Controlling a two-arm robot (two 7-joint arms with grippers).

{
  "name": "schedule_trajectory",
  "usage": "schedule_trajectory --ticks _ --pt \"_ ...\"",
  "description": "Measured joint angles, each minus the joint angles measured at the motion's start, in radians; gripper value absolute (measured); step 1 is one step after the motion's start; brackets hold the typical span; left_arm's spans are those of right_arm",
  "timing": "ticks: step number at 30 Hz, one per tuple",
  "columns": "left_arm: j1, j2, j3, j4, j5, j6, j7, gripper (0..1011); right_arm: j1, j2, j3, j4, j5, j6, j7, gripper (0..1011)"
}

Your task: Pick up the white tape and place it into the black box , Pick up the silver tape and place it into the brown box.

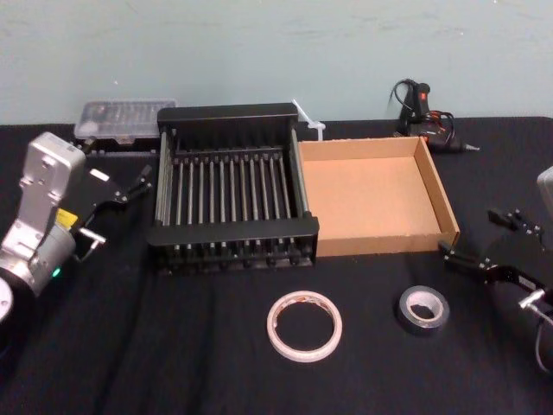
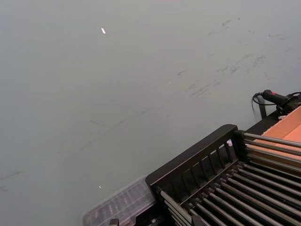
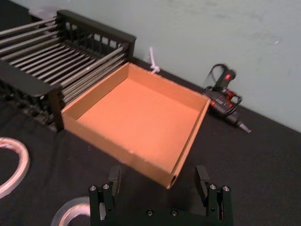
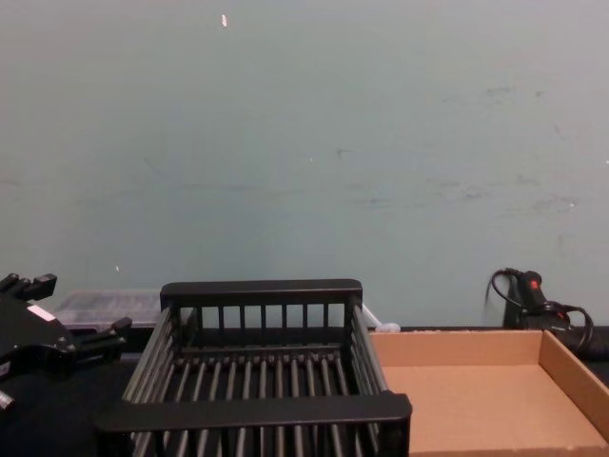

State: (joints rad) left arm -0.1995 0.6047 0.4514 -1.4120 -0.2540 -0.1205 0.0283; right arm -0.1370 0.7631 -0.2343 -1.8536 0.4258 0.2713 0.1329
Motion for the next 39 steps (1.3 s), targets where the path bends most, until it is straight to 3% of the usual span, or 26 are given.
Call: schedule_trajectory --ticks 20,39 --pt "0.000 0.000 0.000 0.000 0.000 0.000 0.000 1001 -0.037 -0.021 0.010 -0.002 0.012 0.062 0.091 1002" --pt "0.000 0.000 0.000 0.000 0.000 0.000 0.000 1001 -0.037 -0.054 0.010 0.028 -0.029 0.115 0.135 1002"
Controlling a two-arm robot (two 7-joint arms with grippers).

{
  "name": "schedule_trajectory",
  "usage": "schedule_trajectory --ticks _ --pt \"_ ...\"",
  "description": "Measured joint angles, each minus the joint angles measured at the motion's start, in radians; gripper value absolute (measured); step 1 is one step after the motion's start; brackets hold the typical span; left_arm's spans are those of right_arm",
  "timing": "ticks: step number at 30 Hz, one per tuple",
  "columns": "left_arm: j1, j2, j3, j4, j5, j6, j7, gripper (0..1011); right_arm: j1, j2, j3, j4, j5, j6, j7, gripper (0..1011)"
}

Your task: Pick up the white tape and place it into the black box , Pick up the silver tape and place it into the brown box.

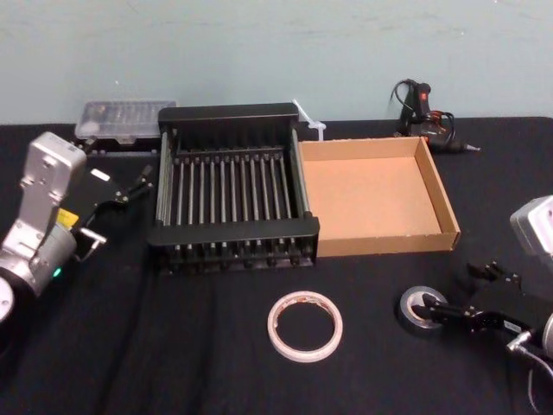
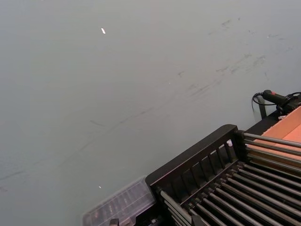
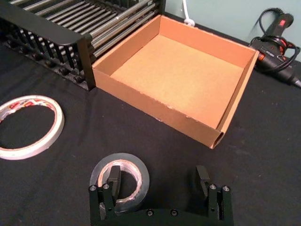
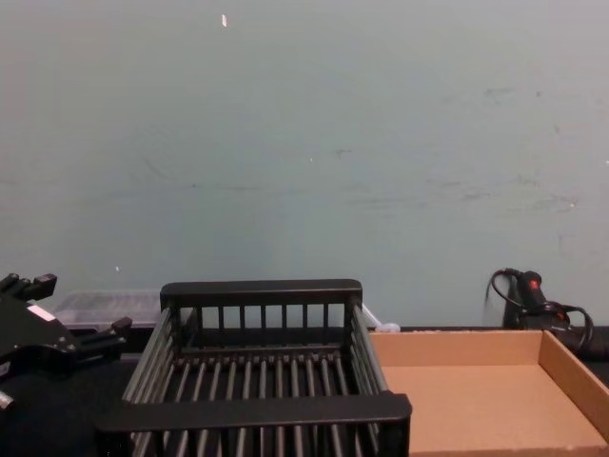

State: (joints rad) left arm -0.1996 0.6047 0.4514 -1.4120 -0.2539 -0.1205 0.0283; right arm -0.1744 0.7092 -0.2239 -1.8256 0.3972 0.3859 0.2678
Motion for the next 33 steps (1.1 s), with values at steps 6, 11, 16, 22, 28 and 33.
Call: schedule_trajectory --ticks 6,11,16,22,28,33 --pt "0.000 0.000 0.000 0.000 0.000 0.000 0.000 1002 0.008 -0.017 -0.005 0.018 -0.018 0.005 0.009 1002" --pt "0.000 0.000 0.000 0.000 0.000 0.000 0.000 1001 0.015 -0.030 -0.008 0.031 -0.030 0.011 0.017 1002" --pt "0.000 0.000 0.000 0.000 0.000 0.000 0.000 1001 0.021 -0.046 -0.008 0.042 -0.039 0.016 0.024 1002" --pt "0.000 0.000 0.000 0.000 0.000 0.000 0.000 1001 0.025 -0.060 -0.004 0.050 -0.048 0.022 0.032 1002" --pt "0.000 0.000 0.000 0.000 0.000 0.000 0.000 1001 0.026 -0.071 0.003 0.053 -0.056 0.026 0.039 1002" --pt "0.000 0.000 0.000 0.000 0.000 0.000 0.000 1001 0.026 -0.071 0.004 0.054 -0.058 0.027 0.039 1002"
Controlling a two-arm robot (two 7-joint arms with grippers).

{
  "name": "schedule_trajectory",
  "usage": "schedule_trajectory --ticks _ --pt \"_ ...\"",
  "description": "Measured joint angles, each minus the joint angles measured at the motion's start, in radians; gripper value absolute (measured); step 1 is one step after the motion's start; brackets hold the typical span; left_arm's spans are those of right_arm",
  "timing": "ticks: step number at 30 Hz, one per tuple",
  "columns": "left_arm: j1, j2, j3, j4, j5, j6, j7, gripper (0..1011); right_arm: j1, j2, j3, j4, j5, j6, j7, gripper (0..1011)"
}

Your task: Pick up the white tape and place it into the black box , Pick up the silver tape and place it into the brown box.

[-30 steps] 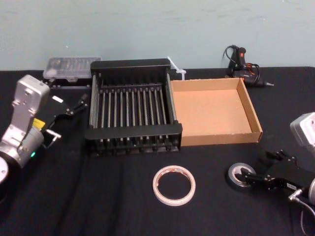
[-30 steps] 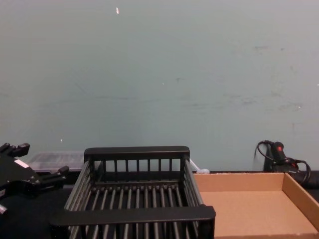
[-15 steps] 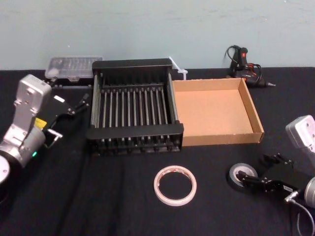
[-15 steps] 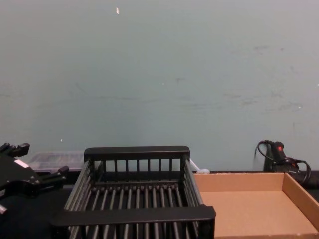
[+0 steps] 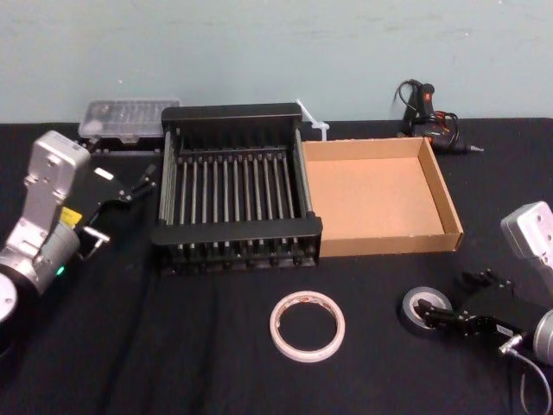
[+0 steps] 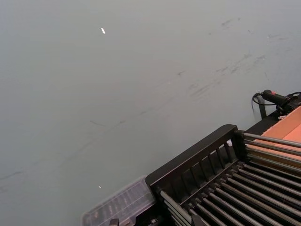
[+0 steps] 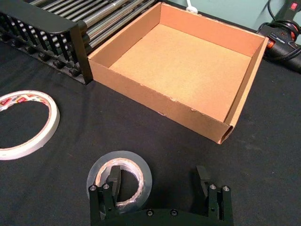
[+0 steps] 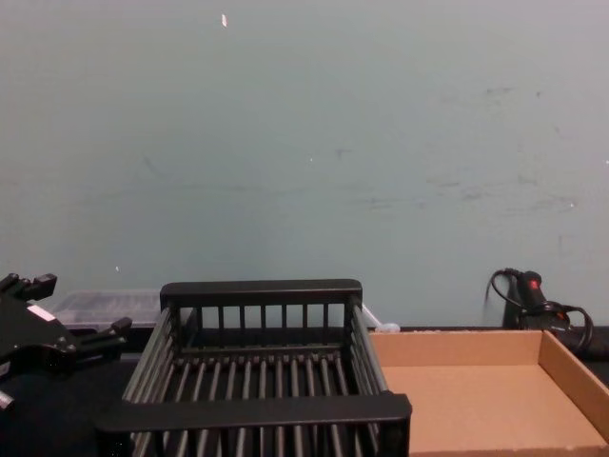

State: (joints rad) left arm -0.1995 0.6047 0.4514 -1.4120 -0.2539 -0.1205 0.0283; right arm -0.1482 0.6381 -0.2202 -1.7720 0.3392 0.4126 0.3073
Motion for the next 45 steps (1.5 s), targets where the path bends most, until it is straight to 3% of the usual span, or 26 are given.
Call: schedule_trajectory --ticks 14,23,25,29,37,42,45 --pt "0.000 0.000 0.000 0.000 0.000 0.000 0.000 1001 -0.001 0.002 -0.001 -0.001 0.003 -0.001 -0.002 977" --pt "0.000 0.000 0.000 0.000 0.000 0.000 0.000 1001 -0.001 0.003 -0.001 -0.002 0.003 -0.001 -0.003 758" --pt "0.000 0.000 0.000 0.000 0.000 0.000 0.000 1001 -0.001 0.003 -0.002 -0.002 0.004 -0.002 -0.003 648" --pt "0.000 0.000 0.000 0.000 0.000 0.000 0.000 1001 -0.001 0.003 -0.002 -0.002 0.004 -0.002 -0.003 562" --pt "0.000 0.000 0.000 0.000 0.000 0.000 0.000 1001 -0.001 0.003 -0.002 -0.002 0.005 -0.002 -0.003 252" --pt "0.000 0.000 0.000 0.000 0.000 0.000 0.000 1001 -0.001 0.003 -0.001 -0.002 0.005 -0.002 -0.003 146" --pt "0.000 0.000 0.000 0.000 0.000 0.000 0.000 1001 -0.001 0.004 -0.001 -0.002 0.005 -0.002 -0.003 135"
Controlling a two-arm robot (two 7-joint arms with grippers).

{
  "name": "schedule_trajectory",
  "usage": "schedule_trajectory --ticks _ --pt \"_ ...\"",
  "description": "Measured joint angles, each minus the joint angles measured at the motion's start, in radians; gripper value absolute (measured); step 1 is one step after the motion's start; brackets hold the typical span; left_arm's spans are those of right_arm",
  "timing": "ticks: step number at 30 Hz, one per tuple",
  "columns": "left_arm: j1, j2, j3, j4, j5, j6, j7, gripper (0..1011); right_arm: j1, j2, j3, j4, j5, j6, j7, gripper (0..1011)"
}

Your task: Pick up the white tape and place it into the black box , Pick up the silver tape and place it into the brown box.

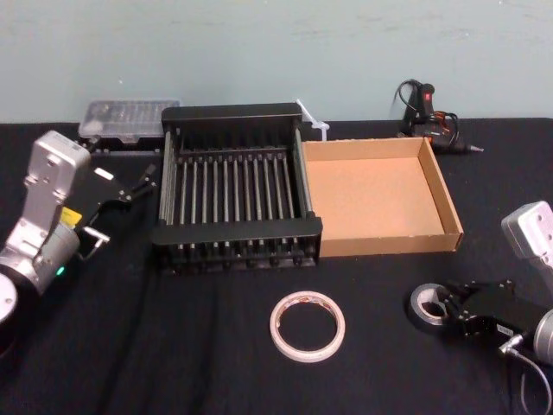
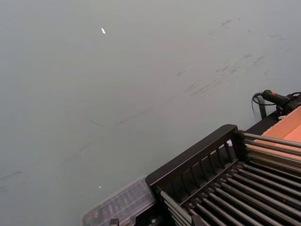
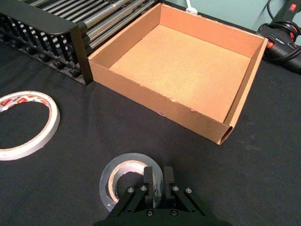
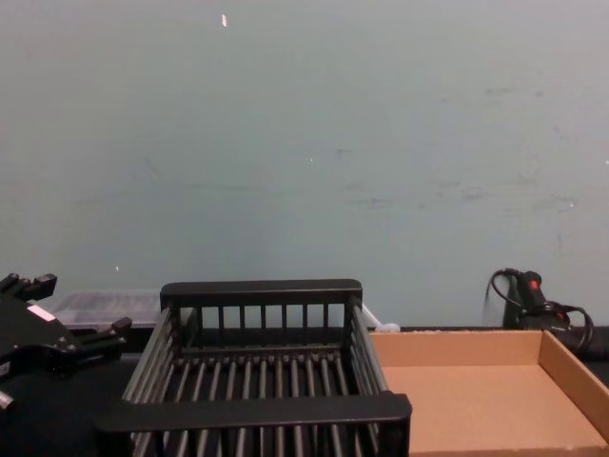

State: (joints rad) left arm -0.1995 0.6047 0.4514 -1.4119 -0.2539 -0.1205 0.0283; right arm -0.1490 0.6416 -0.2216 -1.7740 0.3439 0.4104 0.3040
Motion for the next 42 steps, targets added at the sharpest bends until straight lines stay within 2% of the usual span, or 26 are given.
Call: schedule_trajectory --ticks 22,31,42 --pt "0.000 0.000 0.000 0.000 0.000 0.000 0.000 1001 0.000 -0.002 0.002 0.000 0.000 0.000 0.005 135" --pt "0.000 0.000 0.000 0.000 0.000 0.000 0.000 1001 -0.011 -0.006 0.034 -0.008 0.023 -0.008 0.035 135" --pt "0.000 0.000 0.000 0.000 0.000 0.000 0.000 1001 -0.011 -0.017 0.073 -0.038 0.056 -0.020 0.020 135"
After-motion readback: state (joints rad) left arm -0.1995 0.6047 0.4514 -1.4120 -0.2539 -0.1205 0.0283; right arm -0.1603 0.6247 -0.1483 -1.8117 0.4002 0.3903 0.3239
